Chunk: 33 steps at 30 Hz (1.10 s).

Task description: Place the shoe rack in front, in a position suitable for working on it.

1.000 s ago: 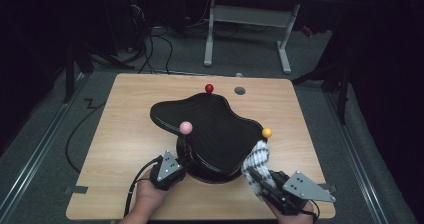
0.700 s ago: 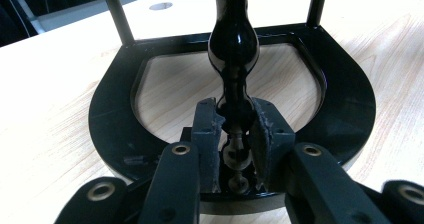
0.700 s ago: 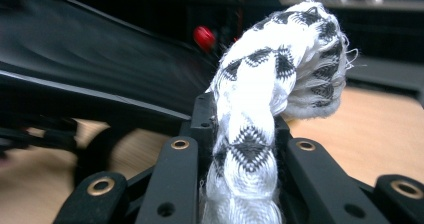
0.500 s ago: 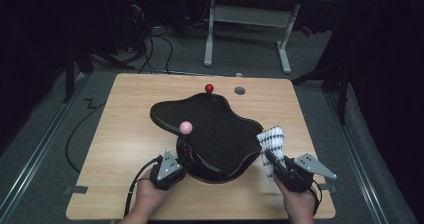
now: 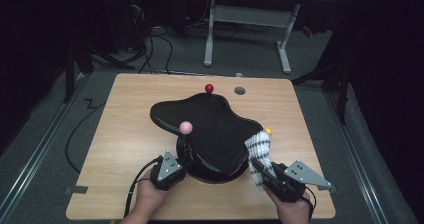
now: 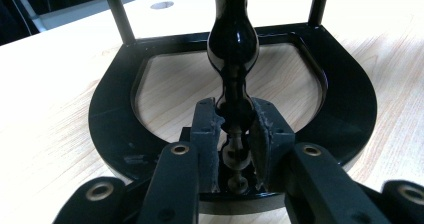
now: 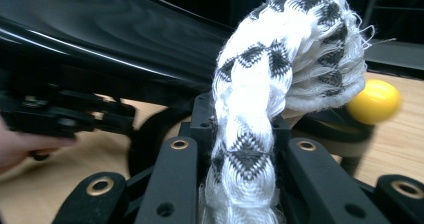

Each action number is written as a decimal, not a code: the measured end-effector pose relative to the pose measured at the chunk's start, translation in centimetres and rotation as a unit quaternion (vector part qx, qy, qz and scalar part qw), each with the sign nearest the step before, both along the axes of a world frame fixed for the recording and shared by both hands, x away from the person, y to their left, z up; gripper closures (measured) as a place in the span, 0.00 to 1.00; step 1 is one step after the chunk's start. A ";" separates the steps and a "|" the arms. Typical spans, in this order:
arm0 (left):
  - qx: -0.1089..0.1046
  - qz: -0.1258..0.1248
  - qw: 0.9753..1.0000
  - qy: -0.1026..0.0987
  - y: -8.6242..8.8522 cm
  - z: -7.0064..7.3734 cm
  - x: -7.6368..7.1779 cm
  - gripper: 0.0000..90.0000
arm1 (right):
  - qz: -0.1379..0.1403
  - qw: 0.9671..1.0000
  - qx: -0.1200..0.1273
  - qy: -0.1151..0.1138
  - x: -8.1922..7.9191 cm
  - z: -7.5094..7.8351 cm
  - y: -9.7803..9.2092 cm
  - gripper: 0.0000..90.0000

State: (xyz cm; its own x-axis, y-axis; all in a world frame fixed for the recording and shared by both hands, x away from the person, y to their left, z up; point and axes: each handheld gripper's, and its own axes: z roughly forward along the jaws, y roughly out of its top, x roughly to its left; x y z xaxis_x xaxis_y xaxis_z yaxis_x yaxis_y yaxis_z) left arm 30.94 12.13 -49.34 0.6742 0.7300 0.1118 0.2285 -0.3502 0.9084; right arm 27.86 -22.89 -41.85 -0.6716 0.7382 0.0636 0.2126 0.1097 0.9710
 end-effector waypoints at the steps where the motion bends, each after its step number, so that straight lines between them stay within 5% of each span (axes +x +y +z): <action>1: 0.000 0.000 1.000 0.001 0.0 0.0 0.0 0.82 | 0.006 1.000 0.000 -0.004 -0.3 0.3 0.3 0.84; 14: -0.003 -0.003 1.000 0.003 0.1 -0.1 0.1 0.82 | 0.089 0.993 0.009 -0.071 -4.8 3.6 3.6 0.84; 17: -0.002 -0.003 1.000 0.002 0.1 -0.1 0.1 0.82 | 0.078 0.993 0.001 -0.085 -5.3 3.7 4.0 0.85; 25: -0.002 -0.006 1.000 0.000 0.1 -0.1 0.1 0.82 | 0.014 0.999 -0.009 -0.029 -2.1 0.6 1.9 0.85; 33: 0.002 -0.008 1.000 -0.002 0.1 -0.1 0.1 0.82 | -0.070 0.997 -0.023 0.036 1.8 -3.3 -1.6 0.85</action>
State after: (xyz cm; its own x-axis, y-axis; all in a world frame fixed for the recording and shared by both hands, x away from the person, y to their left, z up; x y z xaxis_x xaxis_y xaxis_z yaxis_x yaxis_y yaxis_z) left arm 31.07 12.23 -49.44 0.6851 0.7188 0.1183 0.2184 -0.3577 0.9079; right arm 29.62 -24.53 -45.13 -0.5573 0.8272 0.0715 0.2979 0.1188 0.9472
